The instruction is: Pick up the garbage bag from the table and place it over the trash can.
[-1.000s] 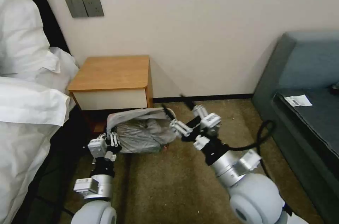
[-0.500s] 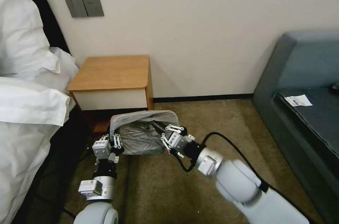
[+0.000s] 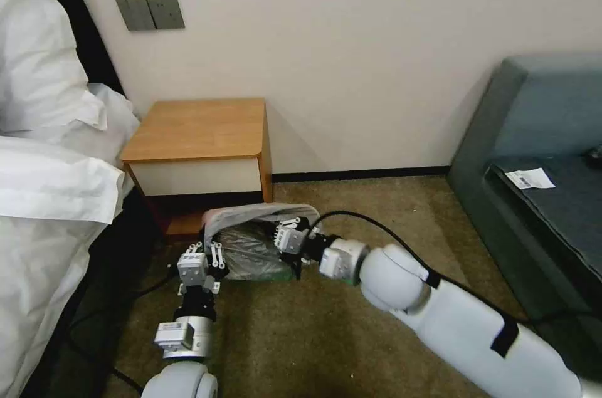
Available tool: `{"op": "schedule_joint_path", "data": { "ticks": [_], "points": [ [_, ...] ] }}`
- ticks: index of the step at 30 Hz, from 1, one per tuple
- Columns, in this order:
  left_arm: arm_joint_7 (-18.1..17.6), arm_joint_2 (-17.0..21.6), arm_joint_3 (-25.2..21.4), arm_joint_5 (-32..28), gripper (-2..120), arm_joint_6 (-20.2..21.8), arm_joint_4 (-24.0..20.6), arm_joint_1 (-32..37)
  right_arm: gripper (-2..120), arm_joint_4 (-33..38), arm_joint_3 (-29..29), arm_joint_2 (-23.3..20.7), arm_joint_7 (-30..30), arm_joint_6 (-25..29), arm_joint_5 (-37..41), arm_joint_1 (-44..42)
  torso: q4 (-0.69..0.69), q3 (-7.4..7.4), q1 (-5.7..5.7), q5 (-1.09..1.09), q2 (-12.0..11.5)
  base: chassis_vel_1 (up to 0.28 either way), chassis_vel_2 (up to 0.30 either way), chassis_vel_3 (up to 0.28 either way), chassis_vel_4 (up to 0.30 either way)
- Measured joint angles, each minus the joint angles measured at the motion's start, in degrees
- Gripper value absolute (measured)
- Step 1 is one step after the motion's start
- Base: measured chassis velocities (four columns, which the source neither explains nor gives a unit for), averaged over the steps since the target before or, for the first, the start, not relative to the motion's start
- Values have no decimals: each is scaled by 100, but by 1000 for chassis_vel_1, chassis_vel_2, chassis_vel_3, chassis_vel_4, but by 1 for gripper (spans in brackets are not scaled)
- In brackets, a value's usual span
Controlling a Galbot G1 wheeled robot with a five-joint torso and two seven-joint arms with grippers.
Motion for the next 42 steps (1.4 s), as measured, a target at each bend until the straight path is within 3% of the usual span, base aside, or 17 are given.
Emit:
{"op": "schedule_joint_path", "data": {
  "ticks": [10,22,42],
  "points": [
    [-18,-47,55,213,11,-2,28,-21,0,-701,-844,222,25,-350,113,637,0,0,0,0,0,0,0,0,0],
    [-21,-110,334,554,11,-35,-15,97,0,-1528,-1383,547,-6,-372,-221,1154,0,-1,0,0,0,0,0,0,0],
    [-15,-130,593,987,11,-142,-120,262,0,-2398,-1350,943,-41,-131,-587,1069,0,0,0,0,0,0,0,0,0]
  ]
}}
